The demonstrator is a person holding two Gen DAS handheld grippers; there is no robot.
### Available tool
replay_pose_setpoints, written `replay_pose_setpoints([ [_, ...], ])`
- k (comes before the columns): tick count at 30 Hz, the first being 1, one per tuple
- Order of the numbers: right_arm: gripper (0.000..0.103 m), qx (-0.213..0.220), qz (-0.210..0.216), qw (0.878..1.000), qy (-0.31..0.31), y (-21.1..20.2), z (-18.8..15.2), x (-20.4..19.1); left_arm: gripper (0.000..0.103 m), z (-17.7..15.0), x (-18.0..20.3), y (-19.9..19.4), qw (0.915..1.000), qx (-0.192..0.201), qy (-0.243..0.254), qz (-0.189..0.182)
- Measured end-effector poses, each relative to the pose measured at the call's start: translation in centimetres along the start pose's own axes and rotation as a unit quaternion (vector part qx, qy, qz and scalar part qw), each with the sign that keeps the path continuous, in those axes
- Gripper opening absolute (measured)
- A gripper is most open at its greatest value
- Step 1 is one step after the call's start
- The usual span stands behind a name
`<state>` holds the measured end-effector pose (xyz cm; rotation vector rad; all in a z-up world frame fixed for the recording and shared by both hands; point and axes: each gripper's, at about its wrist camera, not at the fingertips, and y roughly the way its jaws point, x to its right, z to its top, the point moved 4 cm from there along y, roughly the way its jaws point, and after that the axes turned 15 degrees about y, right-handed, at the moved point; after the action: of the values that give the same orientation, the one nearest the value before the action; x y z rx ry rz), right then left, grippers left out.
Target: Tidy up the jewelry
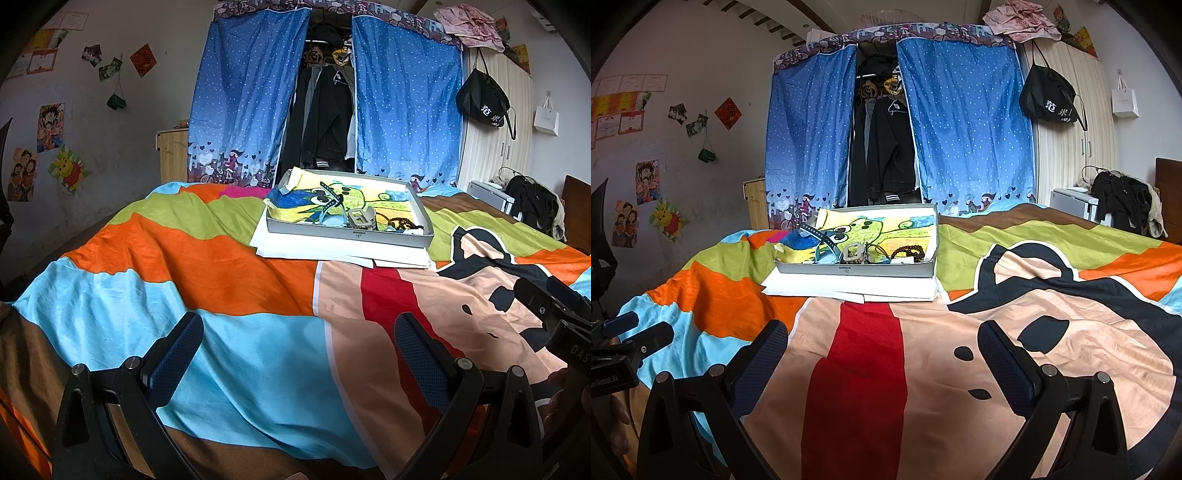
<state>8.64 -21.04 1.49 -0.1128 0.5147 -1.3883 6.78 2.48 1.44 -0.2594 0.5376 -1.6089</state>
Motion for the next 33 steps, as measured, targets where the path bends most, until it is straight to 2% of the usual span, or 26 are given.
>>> replay_pose_setpoints([
  [33, 0.103, 0.000, 0.000, 1.000, 0.000, -0.01, 0.00, -0.04, 0.102, 0.02, 0.05, -0.04, 1.0000, -0.002, 0.001, -0.003],
])
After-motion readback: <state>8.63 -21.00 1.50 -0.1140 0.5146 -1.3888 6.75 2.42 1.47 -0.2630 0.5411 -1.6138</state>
